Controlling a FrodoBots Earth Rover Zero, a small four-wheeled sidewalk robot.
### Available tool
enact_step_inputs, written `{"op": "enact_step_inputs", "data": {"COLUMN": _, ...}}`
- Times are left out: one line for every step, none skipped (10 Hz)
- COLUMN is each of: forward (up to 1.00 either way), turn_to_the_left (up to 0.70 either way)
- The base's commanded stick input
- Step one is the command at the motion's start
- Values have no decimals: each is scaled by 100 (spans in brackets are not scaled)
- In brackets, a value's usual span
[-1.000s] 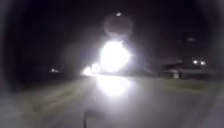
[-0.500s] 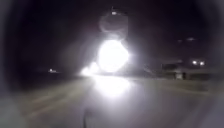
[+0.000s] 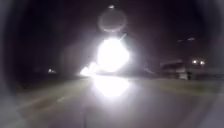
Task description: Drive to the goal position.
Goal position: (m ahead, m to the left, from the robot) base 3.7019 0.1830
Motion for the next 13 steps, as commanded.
{"op": "enact_step_inputs", "data": {"forward": 100, "turn_to_the_left": 0}}
{"op": "enact_step_inputs", "data": {"forward": 100, "turn_to_the_left": 0}}
{"op": "enact_step_inputs", "data": {"forward": 100, "turn_to_the_left": 0}}
{"op": "enact_step_inputs", "data": {"forward": 100, "turn_to_the_left": 0}}
{"op": "enact_step_inputs", "data": {"forward": 100, "turn_to_the_left": 0}}
{"op": "enact_step_inputs", "data": {"forward": 100, "turn_to_the_left": 0}}
{"op": "enact_step_inputs", "data": {"forward": 100, "turn_to_the_left": 0}}
{"op": "enact_step_inputs", "data": {"forward": 99, "turn_to_the_left": 0}}
{"op": "enact_step_inputs", "data": {"forward": 94, "turn_to_the_left": 0}}
{"op": "enact_step_inputs", "data": {"forward": 89, "turn_to_the_left": 0}}
{"op": "enact_step_inputs", "data": {"forward": 85, "turn_to_the_left": 0}}
{"op": "enact_step_inputs", "data": {"forward": 80, "turn_to_the_left": 0}}
{"op": "enact_step_inputs", "data": {"forward": 75, "turn_to_the_left": 0}}
